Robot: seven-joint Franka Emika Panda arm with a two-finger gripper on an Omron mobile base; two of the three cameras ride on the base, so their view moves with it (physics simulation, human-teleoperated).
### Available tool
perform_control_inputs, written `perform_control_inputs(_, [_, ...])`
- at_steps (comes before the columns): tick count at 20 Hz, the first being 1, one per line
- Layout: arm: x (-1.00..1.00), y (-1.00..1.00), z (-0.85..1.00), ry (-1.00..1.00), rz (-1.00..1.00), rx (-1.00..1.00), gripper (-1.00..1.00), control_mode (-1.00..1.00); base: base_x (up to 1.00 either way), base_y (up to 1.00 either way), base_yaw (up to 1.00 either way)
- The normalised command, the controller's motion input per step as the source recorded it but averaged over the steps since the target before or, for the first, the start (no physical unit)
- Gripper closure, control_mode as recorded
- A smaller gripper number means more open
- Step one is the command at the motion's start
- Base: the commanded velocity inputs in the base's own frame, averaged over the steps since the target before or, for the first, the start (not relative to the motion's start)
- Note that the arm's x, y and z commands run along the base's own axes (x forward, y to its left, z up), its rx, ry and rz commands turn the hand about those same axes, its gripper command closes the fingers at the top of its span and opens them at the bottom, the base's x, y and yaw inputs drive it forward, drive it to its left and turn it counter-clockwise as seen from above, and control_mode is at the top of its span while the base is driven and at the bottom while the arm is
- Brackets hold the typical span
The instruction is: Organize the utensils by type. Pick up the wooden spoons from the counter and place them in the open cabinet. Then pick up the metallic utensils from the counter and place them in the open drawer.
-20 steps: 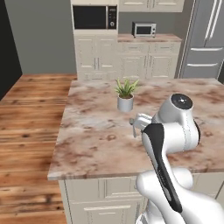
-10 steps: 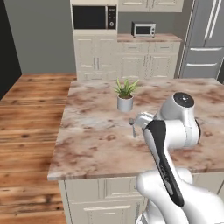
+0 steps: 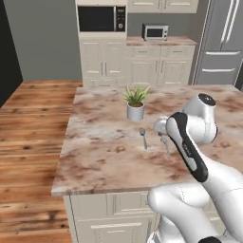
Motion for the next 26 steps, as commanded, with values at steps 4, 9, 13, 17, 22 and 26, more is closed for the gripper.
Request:
perform_control_inputs(4, [0.80, -0.37, -0.19, 0.30, 0.04, -0.10, -1.00, -1.00, 0.00, 0.00, 0.00])
perform_control_inputs(9, [0.75, -0.36, -0.31, 0.36, 0.01, -0.13, -1.00, -1.00, 0.00, 0.00, 0.00])
perform_control_inputs(13, [0.55, -0.25, -0.47, 0.33, 0.01, -0.15, -1.00, -1.00, 0.00, 0.00, 0.00])
perform_control_inputs(17, [0.36, -0.26, -0.67, 0.18, 0.02, -0.13, -1.00, -1.00, 0.00, 0.00, 0.00])
perform_control_inputs(22, [0.33, -0.29, -0.63, 0.02, 0.04, -0.04, -1.00, -1.00, 0.00, 0.00, 0.00])
perform_control_inputs(26, [0.10, -0.21, -0.53, 0.00, 0.02, 0.00, -1.00, -1.00, 0.00, 0.00, 0.00])
